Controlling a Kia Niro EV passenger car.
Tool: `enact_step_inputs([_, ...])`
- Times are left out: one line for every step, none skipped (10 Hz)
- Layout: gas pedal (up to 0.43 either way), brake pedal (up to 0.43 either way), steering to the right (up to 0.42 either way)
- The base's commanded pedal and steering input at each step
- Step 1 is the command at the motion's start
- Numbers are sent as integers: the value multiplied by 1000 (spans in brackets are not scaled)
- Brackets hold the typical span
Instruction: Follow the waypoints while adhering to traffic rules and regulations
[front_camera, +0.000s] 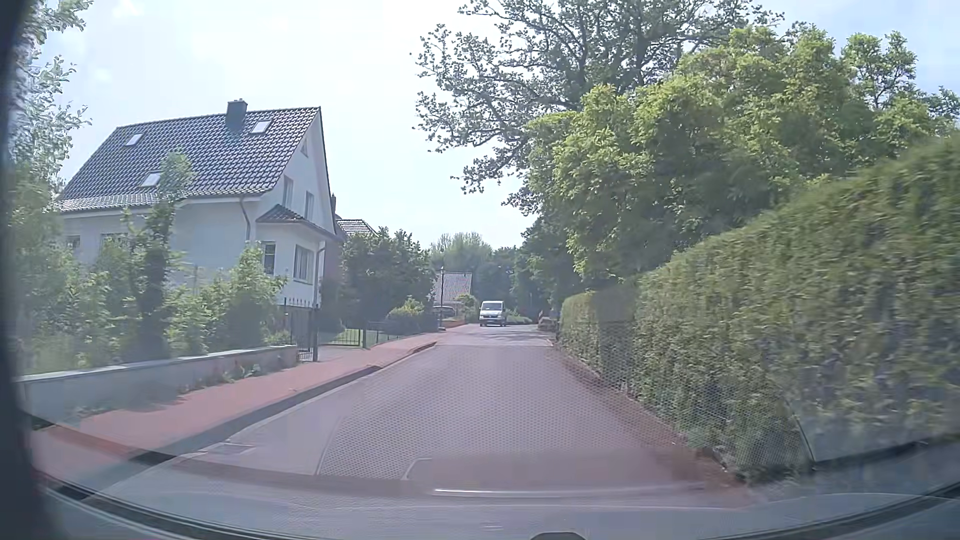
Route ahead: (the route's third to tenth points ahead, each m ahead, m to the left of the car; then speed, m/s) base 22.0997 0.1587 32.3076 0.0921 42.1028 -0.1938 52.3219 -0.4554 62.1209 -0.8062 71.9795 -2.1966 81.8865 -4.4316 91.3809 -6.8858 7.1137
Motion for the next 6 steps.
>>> enact_step_inputs([47, 0, 3])
enact_step_inputs([47, 0, 2])
enact_step_inputs([47, 0, 0])
enact_step_inputs([47, 0, -2])
enact_step_inputs([47, 0, -3])
enact_step_inputs([47, 0, -3])
